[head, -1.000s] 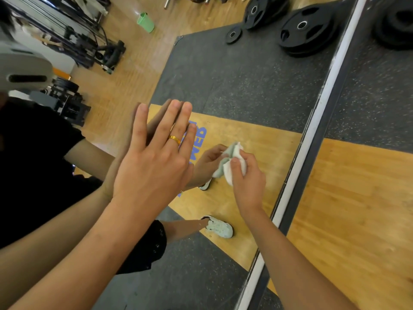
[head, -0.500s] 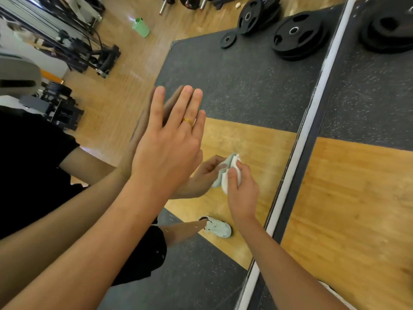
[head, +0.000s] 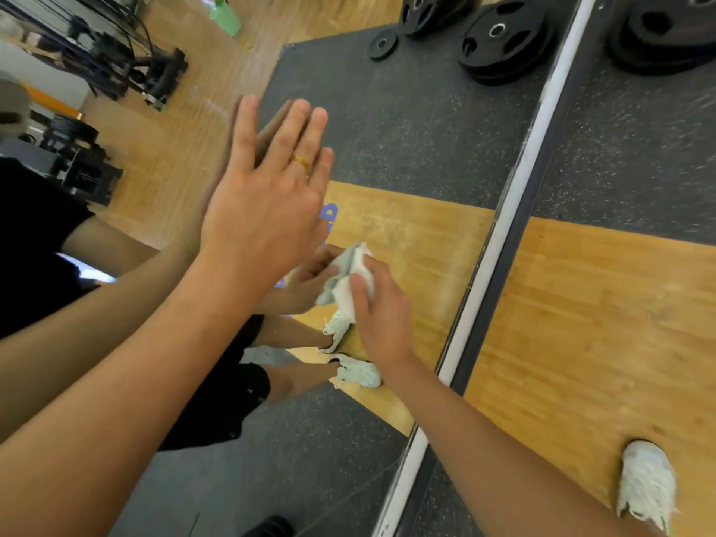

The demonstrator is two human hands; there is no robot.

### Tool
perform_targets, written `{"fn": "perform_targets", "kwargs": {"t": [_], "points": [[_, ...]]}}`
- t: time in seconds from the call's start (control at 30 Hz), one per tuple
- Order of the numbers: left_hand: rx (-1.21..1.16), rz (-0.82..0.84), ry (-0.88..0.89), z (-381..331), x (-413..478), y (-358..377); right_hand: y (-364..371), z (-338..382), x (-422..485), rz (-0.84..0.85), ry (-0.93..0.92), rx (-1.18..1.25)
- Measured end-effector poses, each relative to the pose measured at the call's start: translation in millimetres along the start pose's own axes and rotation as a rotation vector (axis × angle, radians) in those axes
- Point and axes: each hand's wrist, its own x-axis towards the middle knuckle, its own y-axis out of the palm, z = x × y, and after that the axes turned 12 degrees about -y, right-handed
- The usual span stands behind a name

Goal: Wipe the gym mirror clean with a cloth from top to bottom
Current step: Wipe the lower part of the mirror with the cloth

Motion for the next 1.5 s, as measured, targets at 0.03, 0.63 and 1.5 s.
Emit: {"fn": "perform_targets", "kwargs": {"t": [0.03, 0.63, 1.5], "points": [[0.002, 0.002, -0.007, 0, -1, 0, 4, 14, -5, 0.022, -0.03, 0.041], [0.105, -0.007, 0.014, -2, 0, -2, 48, 38, -79, -0.094, 0.053, 0.188], [-0.21, -0.034, 0.082, -48, -128, -30, 64, -2, -122, -0.063, 0.27, 0.141]]}}
